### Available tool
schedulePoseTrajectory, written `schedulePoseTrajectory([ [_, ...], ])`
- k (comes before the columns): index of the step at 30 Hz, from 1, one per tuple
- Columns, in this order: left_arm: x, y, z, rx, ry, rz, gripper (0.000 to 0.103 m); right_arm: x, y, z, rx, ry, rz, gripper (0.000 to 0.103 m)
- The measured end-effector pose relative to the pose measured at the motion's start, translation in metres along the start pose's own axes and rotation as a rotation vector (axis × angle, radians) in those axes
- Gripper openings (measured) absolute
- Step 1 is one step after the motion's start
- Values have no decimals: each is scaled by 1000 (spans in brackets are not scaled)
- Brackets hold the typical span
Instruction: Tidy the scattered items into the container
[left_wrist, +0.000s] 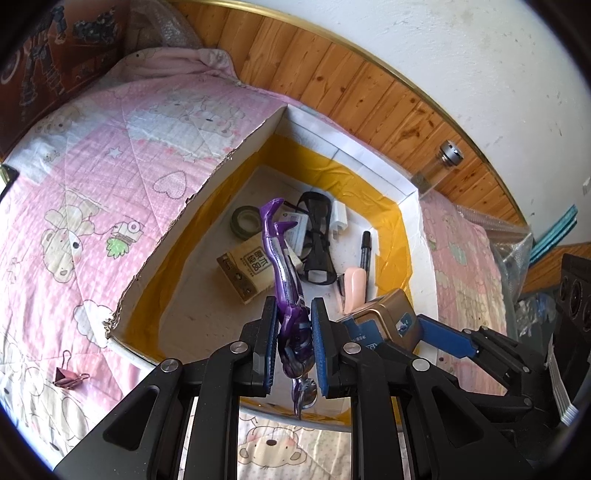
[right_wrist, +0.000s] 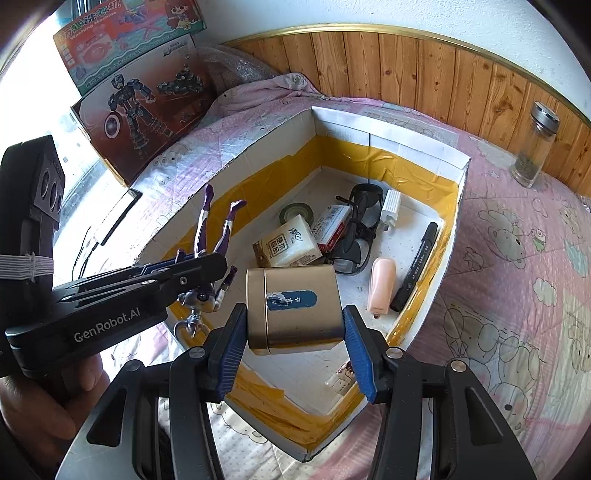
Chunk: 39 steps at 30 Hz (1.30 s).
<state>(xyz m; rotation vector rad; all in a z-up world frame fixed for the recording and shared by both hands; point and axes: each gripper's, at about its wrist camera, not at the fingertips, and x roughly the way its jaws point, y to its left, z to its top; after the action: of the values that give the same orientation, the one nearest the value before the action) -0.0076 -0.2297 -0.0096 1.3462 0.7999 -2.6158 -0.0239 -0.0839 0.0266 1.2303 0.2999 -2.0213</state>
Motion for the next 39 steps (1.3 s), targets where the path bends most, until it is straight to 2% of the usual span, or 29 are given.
schedulePoseTrajectory([
  [4, 2, 4, 1, -22, 6, -5, 19, 5, 1, 1, -9, 10, -9, 53],
  [8, 3, 8, 1, -46, 6, -1, 28, 9, -2, 0, 1, 12, -27, 53],
  [17, 0, 16, 4, -88, -13, -15, 29, 10, -15, -9, 69, 35, 0, 54],
  [22, -2, 12, 3, -71, -22, -10, 30, 7, -11, -12, 60, 39, 7, 54],
  [39, -21, -10, 2, 33, -122, 106, 45, -6, -4, -19, 25, 44, -13, 56],
])
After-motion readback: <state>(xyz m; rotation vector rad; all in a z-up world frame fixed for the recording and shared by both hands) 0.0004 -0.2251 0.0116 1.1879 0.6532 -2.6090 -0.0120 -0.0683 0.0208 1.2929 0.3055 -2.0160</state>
